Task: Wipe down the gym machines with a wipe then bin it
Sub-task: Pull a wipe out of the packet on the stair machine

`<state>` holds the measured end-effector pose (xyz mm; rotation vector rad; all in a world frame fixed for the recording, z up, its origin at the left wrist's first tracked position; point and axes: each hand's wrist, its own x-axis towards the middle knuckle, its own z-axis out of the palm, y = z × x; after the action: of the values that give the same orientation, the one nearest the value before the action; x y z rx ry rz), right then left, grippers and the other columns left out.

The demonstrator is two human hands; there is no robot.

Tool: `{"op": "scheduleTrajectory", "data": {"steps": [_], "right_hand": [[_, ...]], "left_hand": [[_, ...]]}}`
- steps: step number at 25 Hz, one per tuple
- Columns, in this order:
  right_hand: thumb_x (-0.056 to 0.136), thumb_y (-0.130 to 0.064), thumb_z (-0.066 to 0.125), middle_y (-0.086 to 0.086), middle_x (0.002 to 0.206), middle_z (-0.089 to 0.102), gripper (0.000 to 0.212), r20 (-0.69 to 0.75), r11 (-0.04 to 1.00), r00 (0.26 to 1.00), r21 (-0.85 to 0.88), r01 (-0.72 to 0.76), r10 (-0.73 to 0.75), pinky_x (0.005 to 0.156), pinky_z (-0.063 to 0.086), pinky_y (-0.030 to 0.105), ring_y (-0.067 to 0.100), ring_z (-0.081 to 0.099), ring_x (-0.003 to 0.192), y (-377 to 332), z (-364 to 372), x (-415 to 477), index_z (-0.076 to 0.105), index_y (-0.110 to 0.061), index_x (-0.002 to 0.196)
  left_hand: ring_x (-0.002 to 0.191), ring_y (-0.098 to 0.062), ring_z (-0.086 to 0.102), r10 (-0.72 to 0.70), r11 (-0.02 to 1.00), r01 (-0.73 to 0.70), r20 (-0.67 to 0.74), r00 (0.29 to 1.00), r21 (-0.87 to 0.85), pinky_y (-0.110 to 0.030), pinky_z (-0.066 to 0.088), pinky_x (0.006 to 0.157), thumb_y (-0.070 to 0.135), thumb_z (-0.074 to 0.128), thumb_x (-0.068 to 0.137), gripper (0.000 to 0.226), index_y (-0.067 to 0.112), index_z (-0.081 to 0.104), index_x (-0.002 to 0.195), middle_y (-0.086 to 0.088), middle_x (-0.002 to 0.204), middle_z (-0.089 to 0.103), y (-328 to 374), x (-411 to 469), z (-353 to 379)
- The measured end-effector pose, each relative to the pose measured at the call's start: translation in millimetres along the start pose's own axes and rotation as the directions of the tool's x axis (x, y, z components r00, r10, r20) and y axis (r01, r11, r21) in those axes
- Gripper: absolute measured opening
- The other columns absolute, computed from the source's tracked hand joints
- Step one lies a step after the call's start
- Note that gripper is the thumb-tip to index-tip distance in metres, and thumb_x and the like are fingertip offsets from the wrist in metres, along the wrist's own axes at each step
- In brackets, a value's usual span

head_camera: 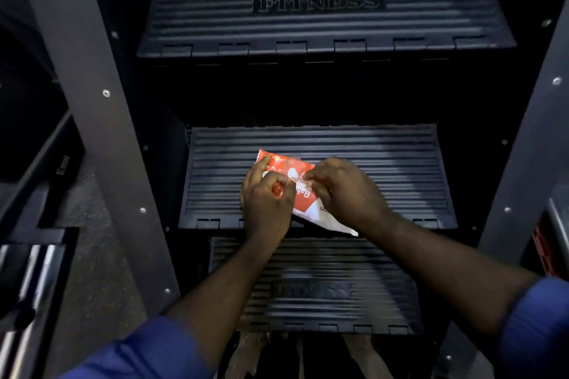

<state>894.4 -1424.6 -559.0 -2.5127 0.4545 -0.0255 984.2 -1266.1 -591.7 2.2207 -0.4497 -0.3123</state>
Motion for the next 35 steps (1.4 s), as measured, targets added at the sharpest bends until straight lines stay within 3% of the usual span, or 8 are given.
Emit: {"op": "scheduleTrajectory", "data": {"steps": [10,18,21,25,28,31,32,35], "right_hand": [[0.098,-0.045,0.059,-0.004,0.118,0.058,0.024,0.077,0.921,0.994,-0.377,0.101,-0.077,0.069,0.049,0.034,0.02,0.053,0.116,-21,11,3,0.072,-0.036,0.115],[0.096,-0.033,0.06,-0.001,0.121,0.056,0.019,0.025,0.933,0.999,-0.358,0.043,-0.036,0.068,0.049,0.036,0.023,0.056,0.112,-20,28,-1,0.07,-0.029,0.112],[0.091,-0.027,0.065,-0.004,0.112,0.06,0.015,-0.079,0.983,0.997,-0.182,-0.011,-0.003,0.065,0.052,0.036,0.023,0.063,0.1,-19,32,-9,0.072,-0.027,0.104],[0.093,-0.026,0.064,-0.009,0.099,0.064,0.006,-0.218,0.957,0.962,0.271,-0.1,0.162,0.071,0.057,0.037,0.011,0.067,0.08,-9,27,-18,0.066,-0.029,0.098],[0.1,-0.012,0.058,-0.008,0.082,0.064,0.02,-0.195,0.729,0.876,0.647,-0.222,0.441,0.068,0.053,0.034,0.008,0.061,0.071,-11,19,-17,0.057,-0.029,0.091],[0.105,-0.002,0.046,-0.007,0.075,0.053,0.025,-0.101,0.358,0.788,0.92,-0.158,0.608,0.062,0.052,0.037,0.012,0.053,0.07,-25,9,-19,0.051,-0.023,0.093],[0.106,-0.004,0.045,-0.008,0.076,0.054,0.023,-0.115,0.294,0.739,0.949,-0.117,0.664,0.06,0.053,0.034,0.01,0.054,0.069,-28,6,-20,0.05,-0.023,0.094],[0.104,-0.017,0.05,-0.012,0.078,0.053,0.013,-0.356,0.409,0.569,0.912,0.038,0.741,0.066,0.044,0.021,-0.001,0.05,0.067,-34,-5,-23,0.05,-0.025,0.095]], "left_hand": [[0.138,-0.023,0.052,0.091,0.995,-0.09,0.021,0.996,-0.031,-0.048,0.044,0.111,0.022,0.069,0.093,0.012,0.013,0.076,0.088,-0.002,0.152,0.057,-12,1,-4],[0.137,-0.022,0.054,0.107,0.994,-0.105,0.055,0.993,-0.039,-0.047,0.047,0.109,0.02,0.071,0.095,0.01,0.013,0.076,0.09,-0.002,0.153,0.055,-14,1,-9],[0.134,-0.022,0.057,0.103,0.994,-0.102,0.049,0.993,-0.025,-0.041,0.046,0.11,0.015,0.072,0.095,0.009,0.01,0.077,0.09,-0.004,0.151,0.058,-13,1,-11],[0.132,-0.018,0.058,0.103,0.995,-0.102,0.039,0.994,-0.017,-0.024,0.042,0.108,0.01,0.072,0.094,0.01,0.007,0.075,0.085,-0.006,0.147,0.061,-7,4,-15],[0.133,-0.018,0.057,0.099,0.995,-0.098,0.043,0.994,-0.014,-0.017,0.037,0.108,0.008,0.072,0.093,0.009,0.006,0.074,0.085,-0.006,0.146,0.062,-6,6,-15],[0.131,-0.019,0.059,0.111,0.994,-0.11,0.047,0.993,-0.022,-0.02,0.041,0.108,0.009,0.074,0.092,0.008,0.008,0.074,0.084,-0.007,0.146,0.062,-5,8,-15],[0.131,-0.02,0.06,0.121,0.992,-0.12,0.046,0.992,-0.029,-0.026,0.044,0.109,0.01,0.075,0.091,0.007,0.008,0.075,0.084,-0.008,0.146,0.062,-5,8,-16],[0.14,-0.025,0.053,0.134,0.991,-0.133,0.087,0.987,-0.019,-0.043,0.042,0.116,0.018,0.074,0.092,0.005,0.014,0.075,0.09,-0.011,0.151,0.056,-5,5,-16]]}}
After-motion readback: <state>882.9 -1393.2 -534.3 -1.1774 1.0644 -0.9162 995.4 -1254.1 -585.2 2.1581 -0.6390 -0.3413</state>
